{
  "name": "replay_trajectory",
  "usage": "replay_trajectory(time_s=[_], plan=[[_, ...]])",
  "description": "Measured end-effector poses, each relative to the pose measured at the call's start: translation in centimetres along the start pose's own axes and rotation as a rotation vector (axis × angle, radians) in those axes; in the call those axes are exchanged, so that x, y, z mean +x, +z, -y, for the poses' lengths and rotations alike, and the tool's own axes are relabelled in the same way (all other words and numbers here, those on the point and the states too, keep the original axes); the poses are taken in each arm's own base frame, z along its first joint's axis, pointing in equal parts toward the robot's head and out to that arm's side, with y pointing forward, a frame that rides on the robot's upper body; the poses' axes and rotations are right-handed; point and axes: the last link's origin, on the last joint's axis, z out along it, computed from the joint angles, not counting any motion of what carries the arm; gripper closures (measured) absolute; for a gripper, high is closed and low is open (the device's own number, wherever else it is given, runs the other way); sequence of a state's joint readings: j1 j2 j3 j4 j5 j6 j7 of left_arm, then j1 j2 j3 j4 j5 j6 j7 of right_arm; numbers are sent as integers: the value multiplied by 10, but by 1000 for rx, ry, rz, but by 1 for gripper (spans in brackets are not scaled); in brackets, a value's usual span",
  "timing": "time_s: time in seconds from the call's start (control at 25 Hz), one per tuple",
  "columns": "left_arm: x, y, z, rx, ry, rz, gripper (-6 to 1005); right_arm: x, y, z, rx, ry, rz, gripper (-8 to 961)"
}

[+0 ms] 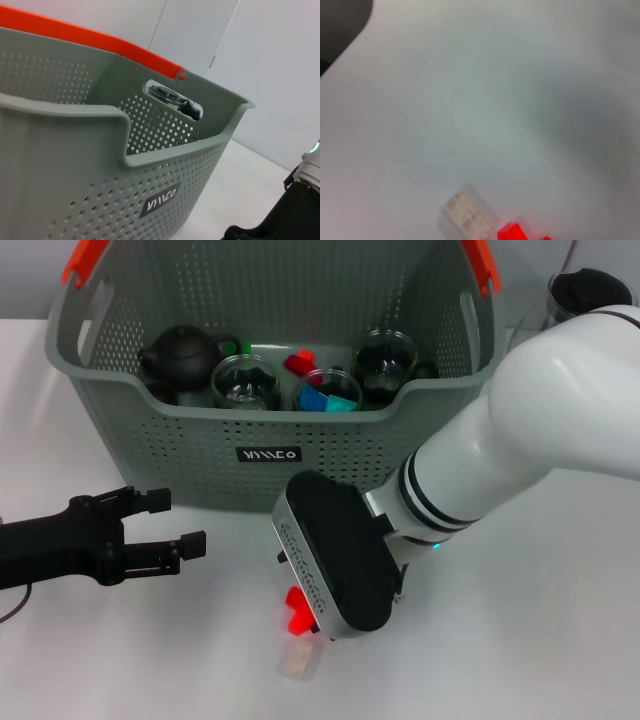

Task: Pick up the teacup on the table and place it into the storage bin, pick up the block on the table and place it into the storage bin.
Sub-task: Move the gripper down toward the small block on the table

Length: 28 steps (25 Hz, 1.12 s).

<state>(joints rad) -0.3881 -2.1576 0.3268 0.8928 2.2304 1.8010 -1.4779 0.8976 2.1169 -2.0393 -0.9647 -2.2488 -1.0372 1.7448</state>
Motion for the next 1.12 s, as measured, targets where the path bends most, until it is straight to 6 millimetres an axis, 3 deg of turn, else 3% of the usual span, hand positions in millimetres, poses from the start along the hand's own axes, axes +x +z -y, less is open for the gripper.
replay_trajectory(time_s=[0.44, 1.12], plan=[[0, 0, 0, -1, 0, 0, 53, -8, -1, 2, 0, 18, 33, 38], [-1, -1, 0, 1, -1, 0, 64, 0, -7, 6, -3, 54, 16, 38]])
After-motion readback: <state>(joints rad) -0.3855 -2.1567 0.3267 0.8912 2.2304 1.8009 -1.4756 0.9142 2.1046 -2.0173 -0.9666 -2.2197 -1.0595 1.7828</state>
